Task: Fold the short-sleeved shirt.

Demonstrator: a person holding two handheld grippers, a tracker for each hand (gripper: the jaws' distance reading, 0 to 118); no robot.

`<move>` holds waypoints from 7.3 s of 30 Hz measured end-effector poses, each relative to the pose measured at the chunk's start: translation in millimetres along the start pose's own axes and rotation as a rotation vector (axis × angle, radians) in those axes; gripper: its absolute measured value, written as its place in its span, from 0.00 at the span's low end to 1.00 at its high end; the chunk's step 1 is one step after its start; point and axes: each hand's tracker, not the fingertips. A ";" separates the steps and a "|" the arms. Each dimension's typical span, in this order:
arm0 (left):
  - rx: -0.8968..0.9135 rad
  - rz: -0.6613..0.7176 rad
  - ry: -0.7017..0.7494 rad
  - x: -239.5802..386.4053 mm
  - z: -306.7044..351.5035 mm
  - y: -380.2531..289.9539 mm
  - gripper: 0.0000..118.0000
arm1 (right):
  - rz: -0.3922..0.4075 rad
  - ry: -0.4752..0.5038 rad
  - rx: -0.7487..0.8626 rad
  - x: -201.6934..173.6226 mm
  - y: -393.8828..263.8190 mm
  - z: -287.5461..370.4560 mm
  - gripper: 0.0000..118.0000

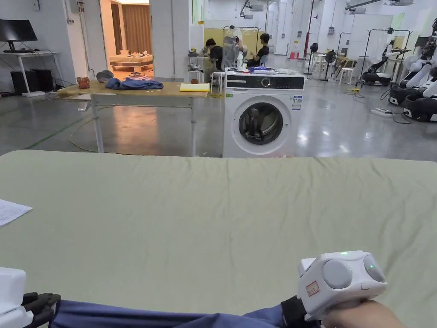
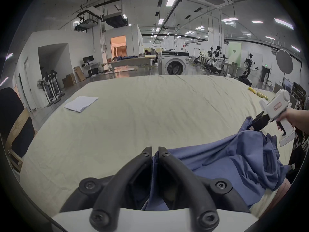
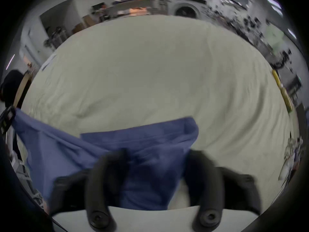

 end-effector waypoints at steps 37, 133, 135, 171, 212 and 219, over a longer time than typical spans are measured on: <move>0.559 -0.023 0.025 75.8 159.2 370.9 0.00 | -0.052 -0.217 0.956 42.8 157.5 485.9 0.01; -0.308 0.042 0.108 68.5 -258.7 64.6 0.84 | -0.208 -0.080 0.837 31.4 -190.2 189.6 0.00; -0.277 0.000 0.089 82.2 -241.6 65.9 0.59 | -0.206 -0.082 0.836 36.3 -189.4 187.8 0.00; -0.255 -0.031 0.187 55.6 -180.2 69.6 0.00 | -0.219 -0.167 0.044 230.4 65.5 -50.9 0.68; 0.559 0.068 0.186 42.9 16.8 443.9 0.00 | -0.219 -0.405 1.086 145.2 253.9 412.8 0.00; 0.439 0.060 0.163 51.3 -56.5 393.7 0.00 | -0.186 -0.432 1.004 155.7 227.1 319.9 0.00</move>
